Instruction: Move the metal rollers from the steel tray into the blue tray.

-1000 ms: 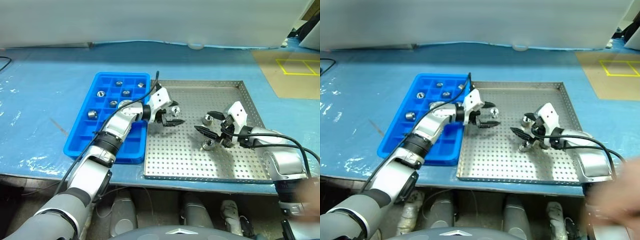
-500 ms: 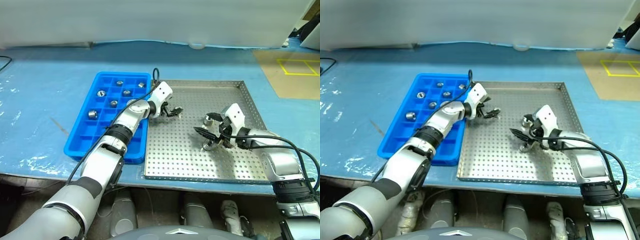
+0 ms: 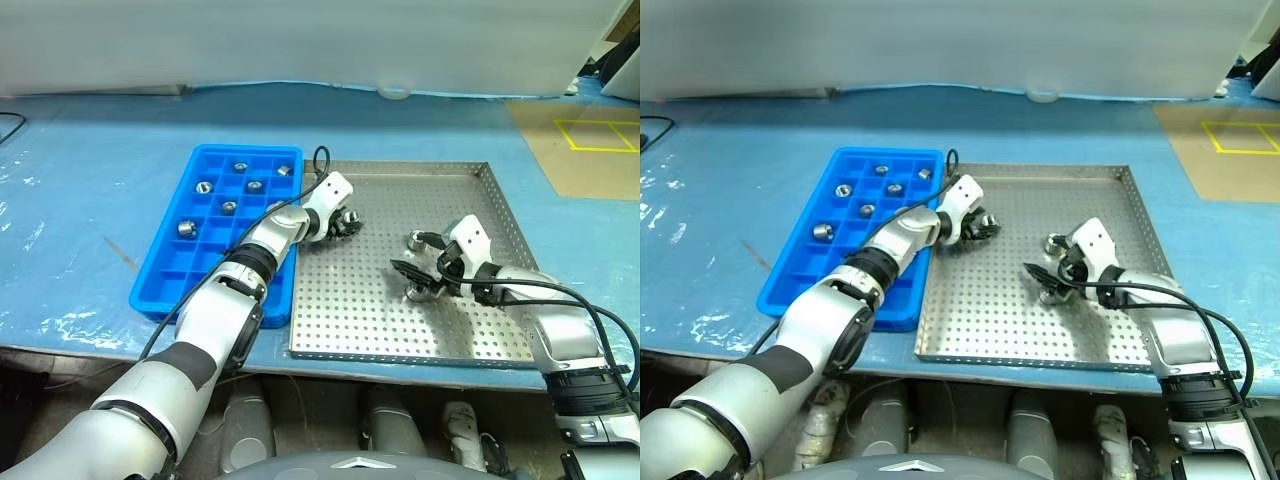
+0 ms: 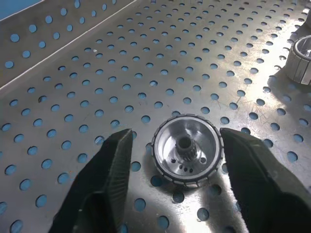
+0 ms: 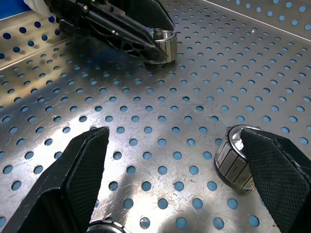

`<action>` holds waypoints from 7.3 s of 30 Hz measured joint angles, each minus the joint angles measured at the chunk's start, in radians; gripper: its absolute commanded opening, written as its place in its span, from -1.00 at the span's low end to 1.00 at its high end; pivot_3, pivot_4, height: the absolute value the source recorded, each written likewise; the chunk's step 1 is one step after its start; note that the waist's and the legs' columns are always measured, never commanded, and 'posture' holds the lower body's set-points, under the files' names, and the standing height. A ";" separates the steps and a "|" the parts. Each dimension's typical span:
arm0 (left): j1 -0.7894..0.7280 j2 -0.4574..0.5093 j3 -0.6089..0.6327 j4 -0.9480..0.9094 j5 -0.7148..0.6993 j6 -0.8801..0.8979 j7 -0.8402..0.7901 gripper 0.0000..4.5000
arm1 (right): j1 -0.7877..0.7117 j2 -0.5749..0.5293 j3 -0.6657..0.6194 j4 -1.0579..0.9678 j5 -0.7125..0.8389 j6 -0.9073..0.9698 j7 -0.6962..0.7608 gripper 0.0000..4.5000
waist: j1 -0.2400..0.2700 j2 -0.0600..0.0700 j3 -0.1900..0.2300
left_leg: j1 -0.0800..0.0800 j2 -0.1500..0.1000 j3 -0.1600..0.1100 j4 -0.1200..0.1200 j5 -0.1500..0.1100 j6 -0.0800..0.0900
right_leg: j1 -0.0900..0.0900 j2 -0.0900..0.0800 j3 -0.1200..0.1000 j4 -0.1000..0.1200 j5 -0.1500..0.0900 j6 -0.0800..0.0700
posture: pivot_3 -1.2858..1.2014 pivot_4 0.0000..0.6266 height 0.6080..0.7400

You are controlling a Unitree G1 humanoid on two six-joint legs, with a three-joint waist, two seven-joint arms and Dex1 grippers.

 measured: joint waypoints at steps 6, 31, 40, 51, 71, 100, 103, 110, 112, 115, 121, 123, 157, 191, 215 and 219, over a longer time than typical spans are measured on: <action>-0.002 -0.001 0.073 0.000 -0.040 0.055 -0.016 -0.27 | 0.013 0.006 0.000 -0.002 -0.008 -0.003 -0.011 1.00 | -0.004 0.000 0.000 | 0.002 0.000 0.000 0.000 0.000 0.000 | 0.001 0.000 0.000 -0.001 -0.003 0.005 | -0.13 -0.52 1.00; 0.767 0.162 0.303 -1.516 -0.119 0.471 0.539 -0.27 | -0.569 0.282 0.177 0.636 -0.109 -0.306 0.193 1.00 | 0.039 -0.002 0.001 | -0.010 0.003 -0.003 0.000 -0.001 0.001 | -0.006 0.001 -0.007 -0.001 0.000 -0.001 | 0.25 -0.52 1.00; 1.066 0.197 0.334 -1.821 -0.144 0.658 0.550 -0.27 | -0.651 0.359 0.181 0.828 -0.147 -0.427 0.245 1.00 | 0.090 -0.002 0.001 | -0.011 0.004 -0.006 -0.001 -0.001 0.000 | -0.006 0.002 -0.008 -0.001 0.000 -0.002 | 0.31 -0.52 1.00; 1.240 0.140 0.308 -1.904 -0.132 0.742 0.622 0.06 | -0.654 0.364 0.177 0.859 -0.165 -0.476 0.257 1.00 | 0.093 -0.002 0.001 | -0.010 0.004 -0.008 -0.001 -0.001 0.000 | -0.005 0.003 -0.008 -0.001 -0.004 0.005 | 0.30 -0.52 1.00; 0.543 0.231 0.074 -1.212 -0.387 0.423 -0.049 0.75 | -0.264 0.178 -0.056 0.192 0.005 -0.088 0.090 1.00 | 0.051 -0.002 0.001 | -0.008 0.002 -0.006 0.000 0.003 -0.005 | -0.005 0.004 -0.002 0.002 0.000 0.000 | -0.10 -0.52 1.00; 0.014 -0.133 0.005 0.016 -0.147 -0.132 -0.121 0.75 | 0.315 0.097 -0.365 -0.514 0.157 0.246 -0.283 1.00 | -0.124 0.000 -0.001 | -0.008 -0.002 0.017 0.006 -0.010 0.016 | -0.005 0.002 0.021 -0.019 0.001 0.019 | -0.50 -0.52 1.00; -0.001 -0.137 0.007 0.050 -0.123 -0.148 -0.099 0.75 | 0.339 0.097 -0.368 -0.532 0.160 0.249 -0.301 1.00 | -0.141 0.000 -0.001 | -0.008 -0.002 0.017 0.006 -0.011 0.016 | -0.005 0.002 0.021 -0.020 0.001 0.019 | -0.52 -0.52 1.00; -0.004 -0.138 -0.012 0.120 -0.031 -0.141 0.019 0.37 | 0.375 0.097 -0.409 -0.591 0.180 0.262 -0.341 1.00 | -0.180 0.000 -0.001 | -0.009 -0.002 0.017 0.009 -0.012 0.018 | -0.004 0.002 0.021 -0.021 0.001 0.020 | -0.55 -0.52 1.00; -0.003 -0.139 0.004 0.125 -0.030 -0.133 0.016 0.03 | 0.376 0.097 -0.420 -0.600 0.189 0.263 -0.349 1.00 | -0.194 0.000 -0.001 | -0.009 -0.002 0.017 0.010 -0.013 0.018 | -0.004 0.002 0.021 -0.022 0.001 0.020 | -0.55 -0.52 1.00; -0.003 -0.139 0.041 0.124 -0.049 -0.129 -0.014 -0.24 | 0.378 0.097 -0.422 -0.599 0.188 0.263 -0.357 1.00 | -0.210 0.000 -0.001 | -0.009 -0.002 0.017 0.010 -0.013 0.018 | -0.003 0.001 0.021 -0.023 0.001 0.020 | -0.53 -0.52 1.00; -0.003 -0.137 0.142 0.066 -0.138 -0.119 -0.059 -0.24 | 0.269 0.092 -0.311 -0.521 0.168 0.250 -0.344 1.00 | -0.242 0.000 -0.001 | -0.010 -0.005 0.017 0.013 -0.013 0.019 | -0.004 -0.002 0.021 -0.023 0.001 0.020 | -0.41 -0.52 1.00; -0.002 -0.132 0.170 -0.003 -0.166 -0.111 -0.056 -0.24 | 0.203 0.083 -0.255 -0.466 0.157 0.233 -0.321 1.00 | -0.245 -0.001 0.000 | -0.010 -0.005 0.017 0.014 -0.013 0.019 | -0.004 -0.002 0.021 -0.023 0.001 0.020 | -0.37 -0.52 1.00; 0.950 0.206 0.287 -1.715 -0.175 0.714 0.493 -0.24 | -0.586 0.376 0.158 0.722 -0.079 -0.330 0.190 1.00 | 0.082 -0.001 0.000 | -0.011 0.001 0.011 0.009 -0.008 0.012 | -0.001 -0.009 -0.004 -0.010 0.006 0.008 | 0.29 -0.52 1.00; 0.602 0.277 0.063 -1.297 -0.387 0.474 -0.032 0.78 | -0.294 0.141 0.037 0.258 0.002 -0.077 0.191 1.00 | 0.055 -0.001 -0.001 | -0.009 0.001 0.011 0.008 -0.006 0.010 | -0.001 -0.008 -0.002 -0.009 0.006 0.008 | -0.03 -0.52 1.00; 0.475 0.238 -0.068 -0.939 -0.349 0.258 -0.326 0.80 | 0.093 -0.042 0.000 -0.172 0.028 0.190 0.032 -0.29 | -0.052 0.000 -0.002 | -0.006 0.000 0.016 0.007 -0.007 0.011 | -0.001 -0.008 0.003 -0.011 0.006 0.009 | -0.16 -0.52 1.00; 0.486 0.236 -0.012 -0.957 -0.351 0.251 -0.252 0.80 | -0.003 0.010 -0.014 -0.163 0.091 0.199 0.034 -0.29 | -0.054 0.000 -0.002 | -0.005 0.001 0.016 0.007 -0.007 0.011 | -0.002 -0.008 0.003 -0.010 0.006 0.009 | -0.07 -0.52 1.00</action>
